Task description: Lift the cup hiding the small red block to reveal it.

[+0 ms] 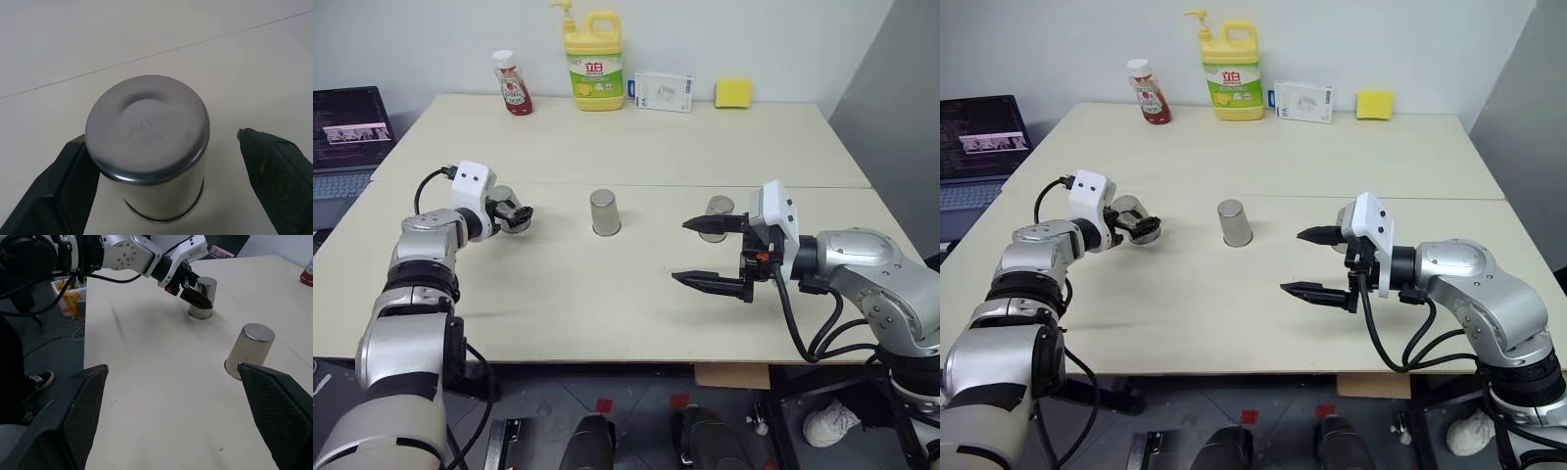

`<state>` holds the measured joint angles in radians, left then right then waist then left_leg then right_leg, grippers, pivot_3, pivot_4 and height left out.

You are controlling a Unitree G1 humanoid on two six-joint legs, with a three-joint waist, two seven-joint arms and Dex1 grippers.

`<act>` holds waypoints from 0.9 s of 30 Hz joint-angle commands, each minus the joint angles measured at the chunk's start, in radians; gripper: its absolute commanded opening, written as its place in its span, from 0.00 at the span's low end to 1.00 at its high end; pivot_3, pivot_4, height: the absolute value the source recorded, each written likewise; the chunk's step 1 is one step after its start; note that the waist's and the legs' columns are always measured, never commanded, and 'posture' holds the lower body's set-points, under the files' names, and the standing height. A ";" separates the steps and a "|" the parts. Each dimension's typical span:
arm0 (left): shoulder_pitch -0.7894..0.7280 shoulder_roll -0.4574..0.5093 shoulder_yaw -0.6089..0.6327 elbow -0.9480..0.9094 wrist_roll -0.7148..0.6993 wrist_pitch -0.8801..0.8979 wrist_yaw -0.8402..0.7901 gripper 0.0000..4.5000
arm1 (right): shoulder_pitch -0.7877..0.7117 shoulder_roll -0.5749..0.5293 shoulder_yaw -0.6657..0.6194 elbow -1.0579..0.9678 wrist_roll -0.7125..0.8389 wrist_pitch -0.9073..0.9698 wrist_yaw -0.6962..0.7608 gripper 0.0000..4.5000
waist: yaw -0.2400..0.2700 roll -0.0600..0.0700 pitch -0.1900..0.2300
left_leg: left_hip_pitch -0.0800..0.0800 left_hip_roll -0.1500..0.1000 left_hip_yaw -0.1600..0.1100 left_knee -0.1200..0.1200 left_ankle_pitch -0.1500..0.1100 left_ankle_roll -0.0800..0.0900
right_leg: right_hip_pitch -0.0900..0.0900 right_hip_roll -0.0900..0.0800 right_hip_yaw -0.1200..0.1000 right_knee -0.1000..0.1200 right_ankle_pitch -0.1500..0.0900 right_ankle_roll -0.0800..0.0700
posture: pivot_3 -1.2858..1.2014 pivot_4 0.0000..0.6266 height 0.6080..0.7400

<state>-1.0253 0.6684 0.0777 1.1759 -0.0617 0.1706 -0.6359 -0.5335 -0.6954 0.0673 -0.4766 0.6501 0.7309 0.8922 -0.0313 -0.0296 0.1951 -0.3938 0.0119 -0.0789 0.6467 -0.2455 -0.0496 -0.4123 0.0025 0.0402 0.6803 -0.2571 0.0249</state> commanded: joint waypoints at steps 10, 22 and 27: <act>-0.084 -0.022 0.042 0.086 0.010 -0.056 0.050 0.60 | -0.029 0.005 -0.009 -0.024 0.006 0.005 -0.011 1.00 | -0.001 0.000 0.000 | 0.000 0.000 0.000 0.000 0.000 0.000 | 0.000 0.000 0.000 0.000 0.000 0.000 | 0.52 0.24 1.00; -0.041 0.102 0.102 -0.093 -0.006 -0.075 0.075 0.60 | -0.013 0.001 -0.024 -0.019 0.007 -0.002 -0.009 1.00 | -0.006 -0.001 0.000 | -0.003 0.000 0.000 0.000 0.000 0.000 | -0.004 0.000 0.000 0.001 0.003 -0.004 | 0.52 0.24 1.00; 0.016 0.119 0.128 -0.061 -0.010 -0.081 0.191 0.60 | -0.029 0.011 -0.012 0.011 -0.005 -0.021 0.004 1.00 | -0.006 0.000 0.000 | -0.003 0.000 0.000 0.000 0.000 0.000 | -0.004 -0.001 0.000 0.001 0.003 -0.004 | 0.52 0.24 1.00</act>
<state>-1.0151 0.7797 0.1841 1.1107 -0.0669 0.0994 -0.4882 -0.5389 -0.6880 0.0696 -0.4598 0.6473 0.7331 0.8878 -0.0368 -0.0300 0.1953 -0.3965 0.0119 -0.0790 0.6468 -0.2455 -0.0497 -0.4161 0.0015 0.0403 0.6819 -0.2543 0.0208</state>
